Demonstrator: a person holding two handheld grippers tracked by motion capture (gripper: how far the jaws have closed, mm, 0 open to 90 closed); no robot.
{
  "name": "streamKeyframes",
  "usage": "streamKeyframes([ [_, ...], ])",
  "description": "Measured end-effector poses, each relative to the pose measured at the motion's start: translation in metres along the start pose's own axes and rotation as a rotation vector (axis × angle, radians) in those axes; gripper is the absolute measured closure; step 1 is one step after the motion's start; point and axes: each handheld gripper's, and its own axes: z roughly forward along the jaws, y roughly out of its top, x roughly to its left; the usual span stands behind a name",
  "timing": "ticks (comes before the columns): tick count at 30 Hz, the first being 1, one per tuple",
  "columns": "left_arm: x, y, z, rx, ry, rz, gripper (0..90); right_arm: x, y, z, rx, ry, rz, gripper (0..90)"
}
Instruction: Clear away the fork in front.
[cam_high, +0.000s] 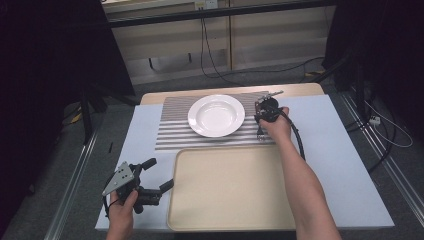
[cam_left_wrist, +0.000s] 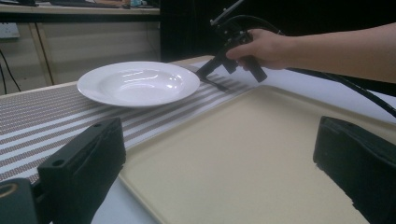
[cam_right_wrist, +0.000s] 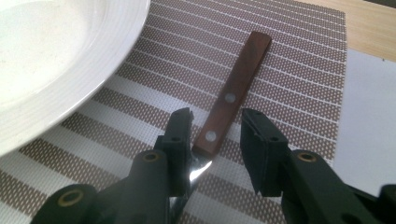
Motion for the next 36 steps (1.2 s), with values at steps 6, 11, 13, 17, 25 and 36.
streamKeyframes([
  [6,0.002,0.0,-0.002,-0.006,0.011,0.0,2.6,-0.001,0.0,0.005,0.022,0.012,0.025,73.4],
  [11,0.002,0.0,-0.001,-0.004,0.002,-0.003,2.5,-0.007,-0.001,0.001,0.049,0.027,0.007,78.3],
  [13,0.002,0.001,-0.001,-0.002,0.004,0.003,2.5,-0.01,-0.002,-0.003,0.069,0.035,-0.005,78.4],
  [17,0.002,0.001,-0.001,-0.007,0.004,0.002,2.5,-0.011,-0.007,-0.012,0.1,0.04,-0.05,78.3],
  [25,-0.001,0.003,0.0,-0.007,-0.002,0.003,2.5,-0.013,-0.027,-0.034,0.124,0.072,-0.093,78.3],
  [36,-0.003,0.002,0.002,0.003,-0.008,0.015,2.5,-0.02,-0.031,-0.042,0.159,0.076,-0.11,71.1],
])
